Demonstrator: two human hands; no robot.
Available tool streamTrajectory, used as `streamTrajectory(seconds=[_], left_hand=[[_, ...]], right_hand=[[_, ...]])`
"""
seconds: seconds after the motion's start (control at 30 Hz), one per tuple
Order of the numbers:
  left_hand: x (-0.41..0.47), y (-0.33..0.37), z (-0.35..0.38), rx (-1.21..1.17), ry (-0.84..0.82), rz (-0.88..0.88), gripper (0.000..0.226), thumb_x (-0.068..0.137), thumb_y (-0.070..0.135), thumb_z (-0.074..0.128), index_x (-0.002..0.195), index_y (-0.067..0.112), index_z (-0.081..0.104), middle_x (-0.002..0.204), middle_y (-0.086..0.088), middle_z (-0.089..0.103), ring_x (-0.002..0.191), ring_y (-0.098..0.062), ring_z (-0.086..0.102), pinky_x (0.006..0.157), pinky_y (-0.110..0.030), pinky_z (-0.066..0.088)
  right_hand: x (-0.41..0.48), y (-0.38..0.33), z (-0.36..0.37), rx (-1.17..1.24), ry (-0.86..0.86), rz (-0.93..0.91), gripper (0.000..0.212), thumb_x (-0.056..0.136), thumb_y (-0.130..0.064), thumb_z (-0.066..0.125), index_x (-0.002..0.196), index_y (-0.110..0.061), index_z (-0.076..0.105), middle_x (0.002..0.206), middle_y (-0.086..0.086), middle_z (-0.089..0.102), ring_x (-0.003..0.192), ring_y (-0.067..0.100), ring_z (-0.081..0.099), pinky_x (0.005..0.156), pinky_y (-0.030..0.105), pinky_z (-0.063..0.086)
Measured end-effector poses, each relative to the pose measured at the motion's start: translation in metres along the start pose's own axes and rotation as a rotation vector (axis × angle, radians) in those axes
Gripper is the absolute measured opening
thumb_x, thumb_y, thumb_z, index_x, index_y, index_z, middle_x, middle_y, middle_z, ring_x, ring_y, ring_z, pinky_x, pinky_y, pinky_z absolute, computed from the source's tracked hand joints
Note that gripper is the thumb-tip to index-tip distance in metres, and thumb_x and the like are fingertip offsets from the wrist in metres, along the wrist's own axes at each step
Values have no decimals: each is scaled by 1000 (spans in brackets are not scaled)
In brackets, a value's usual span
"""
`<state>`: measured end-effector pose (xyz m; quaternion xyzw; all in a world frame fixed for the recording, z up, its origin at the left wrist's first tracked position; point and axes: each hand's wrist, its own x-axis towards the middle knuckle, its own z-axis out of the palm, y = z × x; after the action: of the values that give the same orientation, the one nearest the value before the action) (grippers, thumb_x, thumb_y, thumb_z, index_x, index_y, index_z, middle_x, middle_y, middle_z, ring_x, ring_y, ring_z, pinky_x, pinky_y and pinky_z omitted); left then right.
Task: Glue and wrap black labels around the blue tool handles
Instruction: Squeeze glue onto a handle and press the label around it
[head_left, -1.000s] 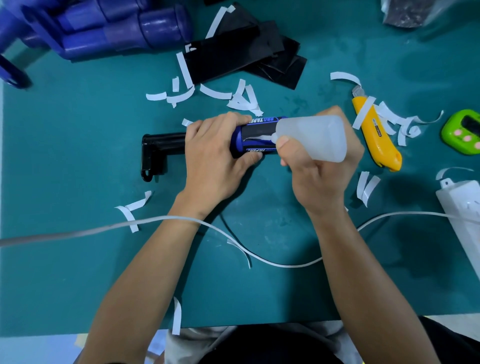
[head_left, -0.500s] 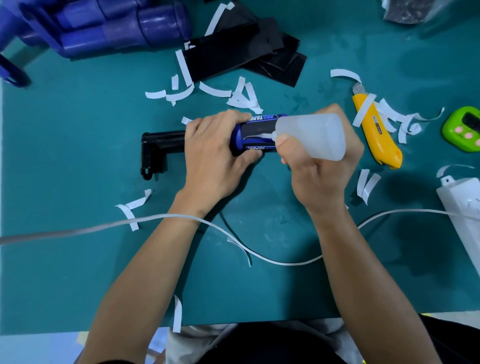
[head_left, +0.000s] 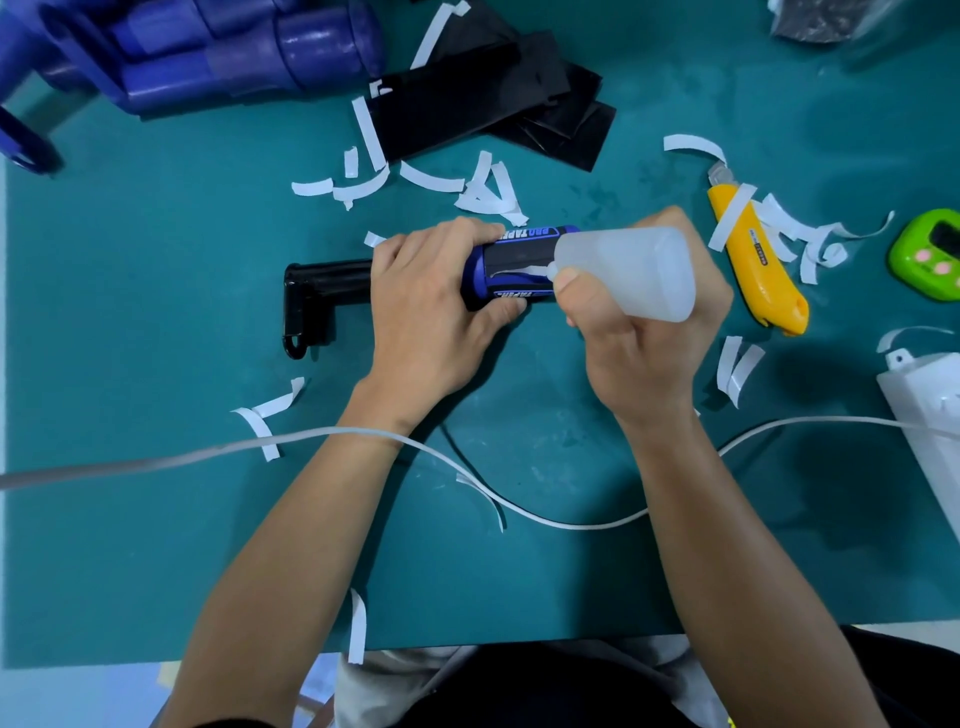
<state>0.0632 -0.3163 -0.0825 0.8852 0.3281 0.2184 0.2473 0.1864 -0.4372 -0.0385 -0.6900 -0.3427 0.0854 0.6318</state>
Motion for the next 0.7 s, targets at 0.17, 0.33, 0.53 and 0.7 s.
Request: streamTrajectory(seconds=[0.17,0.33,0.53,0.7], left_hand=[[1,0,-1,-3,-7,-3,58,73,50,85,122,24,65,116,14,69,108,-17,61,97,-28,28],[1,0,-1,2,-1,2,57,74,49,85,121,24,66,114,14,70,106,-17,61,96,-28,28],[0,-1,1,8,5,12,57,73,50,85,120,25,64,115,15,69,106,-16,61,95,-27,27],[0,-2,1,9,6,15,57,72,50,85,120,27,63,113,17,69,105,-14,60,95,-25,26]], right_hand=[[1,0,-1,-12,10,15,25,81,-13,71,72,7,60,68,7,50,58,30,49,52,37,39],[2,-2,-3,-25,11,25,28,81,-15,70,70,8,60,66,14,51,58,31,49,51,33,39],[1,-3,-4,-12,10,46,29,82,-16,69,69,8,61,64,19,53,58,32,51,52,30,39],[2,-3,-6,2,13,61,26,82,-13,70,69,8,61,63,19,53,55,36,51,50,34,39]])
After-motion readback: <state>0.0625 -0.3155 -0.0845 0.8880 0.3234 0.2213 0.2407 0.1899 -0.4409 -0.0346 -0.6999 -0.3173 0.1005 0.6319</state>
